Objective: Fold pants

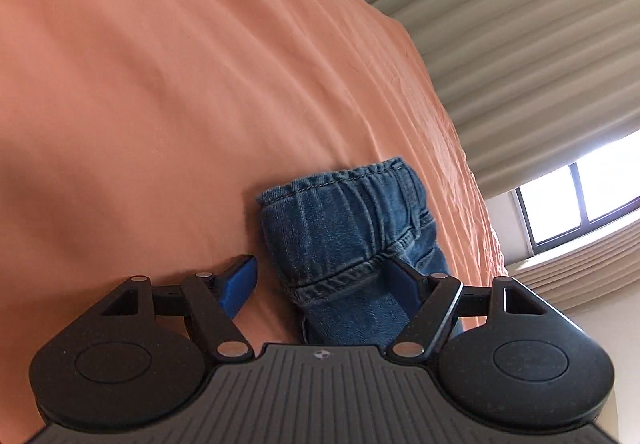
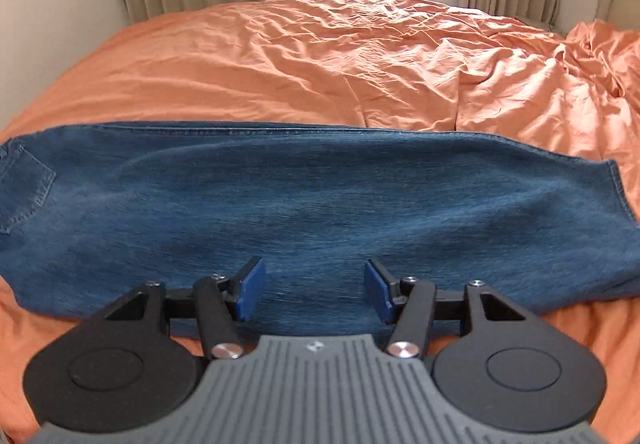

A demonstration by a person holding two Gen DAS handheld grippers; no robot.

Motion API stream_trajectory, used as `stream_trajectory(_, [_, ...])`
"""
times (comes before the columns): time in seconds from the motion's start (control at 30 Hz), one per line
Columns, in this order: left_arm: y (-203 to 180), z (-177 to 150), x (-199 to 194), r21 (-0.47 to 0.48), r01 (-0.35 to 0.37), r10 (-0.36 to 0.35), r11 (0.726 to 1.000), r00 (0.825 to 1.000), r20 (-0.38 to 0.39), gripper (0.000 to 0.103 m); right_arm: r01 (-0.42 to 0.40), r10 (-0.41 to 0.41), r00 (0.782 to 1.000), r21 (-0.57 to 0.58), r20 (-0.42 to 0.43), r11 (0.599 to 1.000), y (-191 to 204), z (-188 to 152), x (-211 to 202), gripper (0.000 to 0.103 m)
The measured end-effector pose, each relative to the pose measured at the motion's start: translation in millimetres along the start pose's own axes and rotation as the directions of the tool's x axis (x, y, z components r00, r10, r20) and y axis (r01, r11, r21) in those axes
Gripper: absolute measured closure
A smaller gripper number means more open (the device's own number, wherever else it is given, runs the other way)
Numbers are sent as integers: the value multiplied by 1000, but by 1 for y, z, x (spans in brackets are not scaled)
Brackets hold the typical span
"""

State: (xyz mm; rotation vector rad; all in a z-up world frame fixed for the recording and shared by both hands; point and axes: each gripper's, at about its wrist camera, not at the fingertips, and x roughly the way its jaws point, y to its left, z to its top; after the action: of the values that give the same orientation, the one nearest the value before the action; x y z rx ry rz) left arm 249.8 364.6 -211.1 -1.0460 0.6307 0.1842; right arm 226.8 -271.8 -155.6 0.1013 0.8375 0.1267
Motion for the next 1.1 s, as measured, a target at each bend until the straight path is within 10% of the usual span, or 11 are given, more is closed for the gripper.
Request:
stream_trajectory(0.2, [-6, 10, 38, 74, -22, 23, 997, 1000, -14, 25, -12, 12, 1000, 49, -9, 999, 24, -10, 1, 50])
stream_trajectory(0.47, [-40, 18, 27, 202, -112, 107, 973, 994, 36, 83, 37, -38, 999, 118, 8, 992, 19, -3, -6, 50])
stream_trajectory(0.73, [-125, 9, -43, 431, -148, 85, 890, 983, 163, 84, 90, -92, 995, 55, 28, 994, 12, 1, -20, 50])
stream_trajectory(0.9, [-92, 19, 8, 407, -310, 276, 859, 951, 141, 84, 115, -117, 993, 99, 13, 988, -15, -6, -27, 50])
stream_trajectory(1.1, [-79, 0, 50, 499, -435, 403, 750, 898, 176, 83, 185, -191, 982, 197, 11, 963, -76, -14, -47, 50])
